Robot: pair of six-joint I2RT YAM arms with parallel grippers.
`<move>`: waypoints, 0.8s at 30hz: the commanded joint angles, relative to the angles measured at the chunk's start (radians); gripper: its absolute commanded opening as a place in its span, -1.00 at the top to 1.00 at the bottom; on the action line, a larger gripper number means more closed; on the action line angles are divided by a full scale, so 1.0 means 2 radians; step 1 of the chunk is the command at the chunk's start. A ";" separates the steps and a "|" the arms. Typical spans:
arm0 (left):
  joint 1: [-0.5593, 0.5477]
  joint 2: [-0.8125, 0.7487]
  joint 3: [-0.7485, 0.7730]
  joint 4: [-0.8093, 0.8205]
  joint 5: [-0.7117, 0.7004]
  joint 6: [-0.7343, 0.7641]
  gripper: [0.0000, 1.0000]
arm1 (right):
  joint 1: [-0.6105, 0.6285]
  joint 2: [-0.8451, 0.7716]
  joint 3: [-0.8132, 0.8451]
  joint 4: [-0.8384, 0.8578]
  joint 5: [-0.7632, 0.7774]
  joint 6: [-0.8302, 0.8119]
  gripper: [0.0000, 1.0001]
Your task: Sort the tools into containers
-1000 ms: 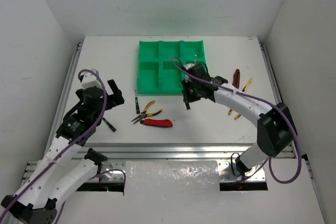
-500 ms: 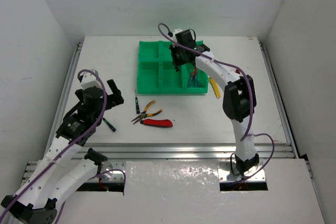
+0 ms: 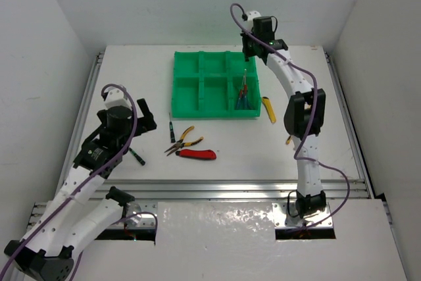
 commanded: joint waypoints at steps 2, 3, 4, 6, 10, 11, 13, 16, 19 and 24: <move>0.010 0.003 -0.003 0.026 0.018 0.011 -0.99 | -0.006 0.042 0.048 0.038 -0.019 -0.020 1.00; 0.010 0.003 -0.003 0.027 0.025 0.013 -0.99 | -0.008 0.057 0.060 0.037 -0.016 -0.017 1.00; 0.010 0.002 -0.004 0.028 0.027 0.014 -0.99 | -0.010 0.060 0.067 0.039 -0.018 -0.017 1.00; 0.010 -0.004 -0.006 0.032 0.028 0.014 -0.99 | -0.010 0.054 0.051 0.057 -0.012 -0.023 0.95; 0.010 -0.005 -0.008 0.032 0.032 0.016 -0.99 | -0.015 0.057 0.039 0.061 -0.008 -0.036 0.83; 0.010 -0.004 -0.008 0.033 0.034 0.017 -0.99 | -0.016 0.059 0.042 0.057 -0.008 -0.039 0.69; 0.010 -0.001 -0.007 0.033 0.037 0.017 -0.99 | -0.017 0.056 0.037 0.058 -0.008 -0.039 0.23; 0.010 0.000 -0.008 0.034 0.040 0.018 -1.00 | -0.017 0.040 0.024 0.059 0.003 -0.040 -0.52; 0.011 0.001 -0.006 0.033 0.035 0.018 -0.99 | -0.015 0.016 0.024 0.043 -0.004 -0.035 -0.53; 0.015 0.027 0.001 0.027 0.031 0.010 -0.99 | 0.011 -0.088 -0.061 0.009 -0.014 0.007 -0.51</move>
